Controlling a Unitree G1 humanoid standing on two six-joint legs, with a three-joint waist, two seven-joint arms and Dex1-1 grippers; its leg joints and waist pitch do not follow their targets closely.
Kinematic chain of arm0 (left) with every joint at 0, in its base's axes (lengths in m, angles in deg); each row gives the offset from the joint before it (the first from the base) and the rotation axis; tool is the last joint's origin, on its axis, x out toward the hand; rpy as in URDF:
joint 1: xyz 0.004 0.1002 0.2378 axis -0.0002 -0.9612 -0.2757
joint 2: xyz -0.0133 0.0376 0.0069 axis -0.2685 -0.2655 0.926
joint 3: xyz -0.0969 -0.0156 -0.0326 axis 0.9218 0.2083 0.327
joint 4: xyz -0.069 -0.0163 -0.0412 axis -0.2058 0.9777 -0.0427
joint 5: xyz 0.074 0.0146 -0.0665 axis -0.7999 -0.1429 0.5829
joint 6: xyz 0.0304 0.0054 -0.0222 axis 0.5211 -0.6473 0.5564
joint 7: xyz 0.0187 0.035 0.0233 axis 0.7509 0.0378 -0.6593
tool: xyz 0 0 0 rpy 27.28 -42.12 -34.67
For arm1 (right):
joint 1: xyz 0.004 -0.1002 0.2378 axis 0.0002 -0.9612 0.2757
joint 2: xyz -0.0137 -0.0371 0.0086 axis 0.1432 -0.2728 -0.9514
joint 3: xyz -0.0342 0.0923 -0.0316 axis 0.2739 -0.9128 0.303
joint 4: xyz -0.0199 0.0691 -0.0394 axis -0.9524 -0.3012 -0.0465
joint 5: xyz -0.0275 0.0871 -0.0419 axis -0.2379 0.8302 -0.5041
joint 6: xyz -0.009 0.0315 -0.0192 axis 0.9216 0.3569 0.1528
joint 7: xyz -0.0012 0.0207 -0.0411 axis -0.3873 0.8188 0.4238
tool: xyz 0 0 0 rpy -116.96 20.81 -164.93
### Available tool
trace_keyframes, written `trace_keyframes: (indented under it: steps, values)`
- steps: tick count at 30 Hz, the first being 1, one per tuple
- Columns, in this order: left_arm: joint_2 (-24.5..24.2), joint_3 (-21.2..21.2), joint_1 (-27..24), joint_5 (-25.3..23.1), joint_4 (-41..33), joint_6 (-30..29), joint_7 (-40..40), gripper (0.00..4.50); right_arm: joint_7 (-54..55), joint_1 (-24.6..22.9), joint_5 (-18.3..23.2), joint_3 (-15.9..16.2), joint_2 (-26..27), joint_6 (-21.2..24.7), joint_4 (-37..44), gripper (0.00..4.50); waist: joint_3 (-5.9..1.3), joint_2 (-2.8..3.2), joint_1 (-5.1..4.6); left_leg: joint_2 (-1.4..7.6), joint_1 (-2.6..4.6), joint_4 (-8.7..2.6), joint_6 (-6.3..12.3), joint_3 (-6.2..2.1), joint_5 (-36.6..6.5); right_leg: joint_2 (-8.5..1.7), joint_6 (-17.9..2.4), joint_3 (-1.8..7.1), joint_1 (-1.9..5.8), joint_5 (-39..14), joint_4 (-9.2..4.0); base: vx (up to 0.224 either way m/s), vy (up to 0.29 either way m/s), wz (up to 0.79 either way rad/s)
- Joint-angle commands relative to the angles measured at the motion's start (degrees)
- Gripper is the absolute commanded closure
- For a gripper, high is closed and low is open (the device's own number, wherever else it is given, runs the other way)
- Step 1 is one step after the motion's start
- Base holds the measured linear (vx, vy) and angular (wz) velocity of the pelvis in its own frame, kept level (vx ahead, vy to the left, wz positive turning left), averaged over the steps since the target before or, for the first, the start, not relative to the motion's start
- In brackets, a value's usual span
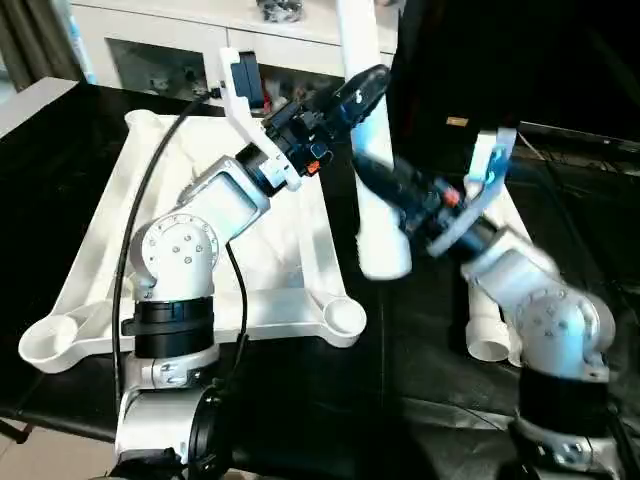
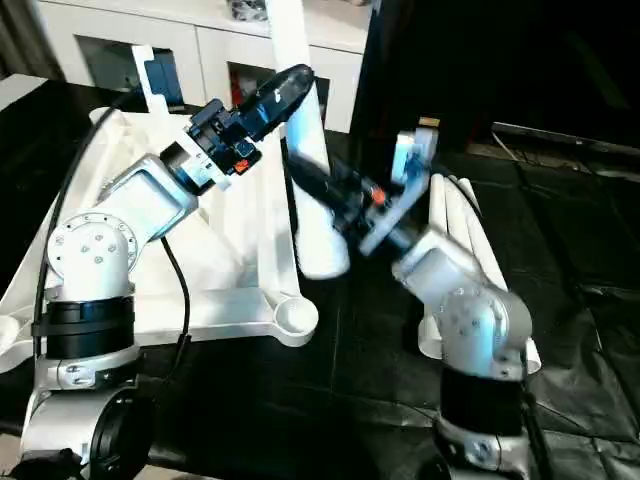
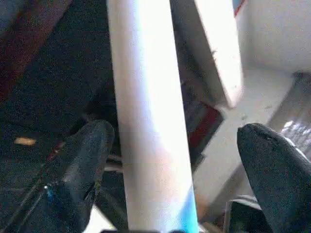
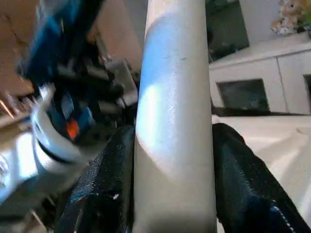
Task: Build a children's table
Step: Pick table leg
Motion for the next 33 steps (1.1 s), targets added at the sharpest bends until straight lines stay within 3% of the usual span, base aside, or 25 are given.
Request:
trace_keyframes:
  steps: [1,3,5,10,13,17,18,21,23,27,29,33]
  values:
    - [0.6,-2.2,0.8,-2.8,0.6,0.5,-1.4,0.17,0.6,0.1,-2.2,1.6,-0.4,-2.7,1.1,2.64,-4.02,0.73,0.34,3.30,0.07,-4.56,1.12,-0.70,-0.7,-5.00,-6.9,3.08,4.52,-15.2,-4.46,0.000,0.000,0.00]
    - [1.1,-2.2,1.0,-3.5,1.2,1.2,-3.7,0.35,1.7,0.1,-5.3,4.1,-0.9,-5.0,0.9,2.64,-4.01,0.86,0.30,3.38,0.00,-4.60,0.73,-0.82,-0.9,-4.95,-7.2,3.05,4.60,-14.0,-4.28,0.000,0.000,0.00]
    - [1.3,-1.8,1.2,-3.3,1.6,1.2,-4.6,0.50,1.9,0.1,-5.9,4.6,-0.8,-5.5,0.9,2.64,-4.06,0.65,0.27,3.33,-0.07,-4.59,0.66,-0.82,-0.9,-4.99,-7.4,3.08,4.72,-13.5,-4.17,0.000,0.000,0.00]
    - [1.4,-1.6,1.7,-3.0,2.1,1.3,-5.9,0.82,3.4,0.3,-8.5,6.4,-1.3,-7.0,0.7,2.64,-4.05,0.75,0.28,3.32,-0.08,-4.60,0.91,-0.84,-0.7,-4.98,-7.8,3.05,4.73,-12.4,-4.08,0.000,0.000,0.00]
    - [2.6,-0.5,2.7,-2.9,2.2,1.4,-8.5,1.19,5.7,1.0,-15.1,10.0,-2.4,-11.4,-0.6,2.64,-4.06,0.70,0.22,3.30,-0.22,-4.50,0.40,-0.82,-0.7,-5.06,-7.6,3.07,4.75,-12.5,-3.99,0.000,0.000,0.00]
    - [3.4,-0.2,3.0,-3.0,2.0,1.2,-9.6,1.31,5.8,1.3,-16.2,11.3,-2.4,-12.5,-0.8,2.64,-4.03,0.74,0.19,3.23,-0.13,-4.50,1.17,-0.79,-1.4,-4.93,-7.2,3.07,4.70,-13.2,-4.18,0.000,0.000,0.00]
    - [3.4,-0.2,3.0,-3.0,2.0,1.2,-9.6,1.56,5.8,1.3,-16.2,11.3,-2.4,-12.5,-0.8,2.64,-4.02,0.74,0.19,3.27,-0.11,-4.52,1.28,-0.81,-1.4,-4.90,-7.2,3.05,4.66,-13.1,-4.15,0.000,0.000,0.00]
    - [3.8,-0.8,3.0,-2.7,1.4,0.9,-10.3,1.63,6.1,1.3,-17.0,12.0,-2.4,-13.2,-0.9,2.64,-4.03,0.84,0.19,3.24,-0.15,-4.49,1.52,-0.83,-1.4,-4.91,-7.3,3.06,4.71,-12.7,-4.14,0.000,0.000,0.00]
    - [4.0,-1.3,2.8,-2.6,1.1,0.8,-10.9,2.03,6.6,1.3,-17.6,12.4,-2.5,-13.9,-1.1,2.64,-4.03,0.96,0.15,3.30,-0.14,-4.52,1.61,-0.88,-1.3,-4.87,-7.5,3.05,4.70,-12.2,-4.04,0.000,0.000,0.00]
    - [4.6,-1.6,2.8,-2.6,0.6,0.6,-11.7,2.05,7.0,1.3,-18.8,12.9,-2.7,-15.0,-1.6,2.64,-4.07,0.85,0.13,3.27,-0.13,-4.46,1.65,-0.83,-1.3,-4.88,-7.8,3.07,4.76,-11.6,-4.02,0.000,0.000,0.00]
    - [4.8,-1.3,2.8,-2.7,0.5,0.5,-12.3,2.43,7.2,1.2,-19.0,13.1,-2.7,-15.3,-1.6,2.64,-4.08,1.06,0.08,3.27,-0.07,-4.45,1.65,-0.86,-1.5,-4.82,-8.0,3.05,4.76,-11.4,-4.00,0.000,0.000,0.00]
    - [4.7,-1.3,2.9,-2.8,0.6,0.7,-12.4,2.57,7.2,1.2,-19.3,13.2,-2.8,-15.4,-1.7,2.64,-4.05,1.04,0.06,3.24,-0.09,-4.48,1.75,-0.85,-1.9,-4.78,-7.9,3.04,4.78,-11.9,-4.07,0.000,0.000,0.00]
